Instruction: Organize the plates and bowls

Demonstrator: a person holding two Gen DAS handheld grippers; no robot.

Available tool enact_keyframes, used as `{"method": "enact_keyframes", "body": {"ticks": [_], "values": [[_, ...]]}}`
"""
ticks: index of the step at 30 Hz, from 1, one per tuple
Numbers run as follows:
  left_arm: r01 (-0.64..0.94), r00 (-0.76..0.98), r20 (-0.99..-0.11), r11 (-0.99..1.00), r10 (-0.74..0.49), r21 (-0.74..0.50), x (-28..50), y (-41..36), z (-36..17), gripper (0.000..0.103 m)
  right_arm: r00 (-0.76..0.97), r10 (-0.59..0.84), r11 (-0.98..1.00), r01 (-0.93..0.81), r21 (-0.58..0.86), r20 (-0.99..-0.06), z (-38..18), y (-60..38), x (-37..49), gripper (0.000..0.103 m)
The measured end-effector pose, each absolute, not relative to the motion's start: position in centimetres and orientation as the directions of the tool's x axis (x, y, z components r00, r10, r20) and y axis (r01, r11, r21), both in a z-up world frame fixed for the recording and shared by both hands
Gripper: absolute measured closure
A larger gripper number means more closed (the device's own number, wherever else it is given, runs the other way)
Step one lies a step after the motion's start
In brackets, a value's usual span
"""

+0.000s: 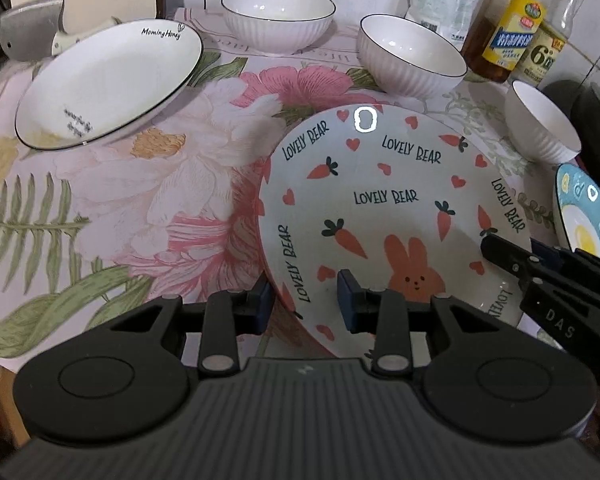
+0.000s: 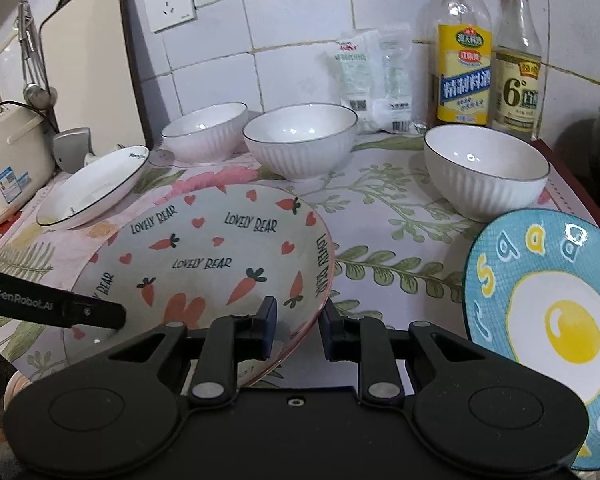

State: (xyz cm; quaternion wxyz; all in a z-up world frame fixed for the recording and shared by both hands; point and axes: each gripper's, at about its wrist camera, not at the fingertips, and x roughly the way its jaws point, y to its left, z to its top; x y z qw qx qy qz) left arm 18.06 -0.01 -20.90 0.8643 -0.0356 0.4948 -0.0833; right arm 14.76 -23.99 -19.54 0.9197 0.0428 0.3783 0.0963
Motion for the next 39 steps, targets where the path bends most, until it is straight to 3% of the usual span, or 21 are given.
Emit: {"method": "enact_keyframes", "body": {"ticks": [5, 12, 20, 29, 39], "values": [[0.113, 0.483, -0.862, 0.987, -0.152, -0.11, 17.5, -0.3, -19.7, 0.07, 0.696, 0.218, 0.975, -0.119, 0.188, -0.684, -17.9, -24.8, 14.5, 0.07], [0.107, 0.456, -0.879, 0.989, -0.139, -0.1, 15.8, -0.5, -17.5, 0.06, 0.675, 0.277, 0.961, -0.184, 0.207, -0.684, -14.4, -25.5, 13.2, 0.045], [0.154, 0.459, -0.88, 0.986, -0.124, -0.059, 13.1, -1.6, -14.4, 0.045, 0.69, 0.286, 0.958, -0.232, 0.171, -0.665, -10.3, -27.2, 10.0, 0.025], [0.221, 0.468, -0.874, 0.975, -0.134, -0.031, 10.8, -4.1, -11.3, 0.034, 0.724, 0.263, 0.965, -0.211, 0.158, -0.638, -6.4, -30.7, 6.5, 0.018], [0.312, 0.458, -0.867, 0.949, -0.197, -0.051, 9.1, -8.2, -9.3, 0.033, 0.754, 0.17, 0.985, -0.132, 0.108, -0.634, -4.8, -34.3, 3.1, 0.018]]}}
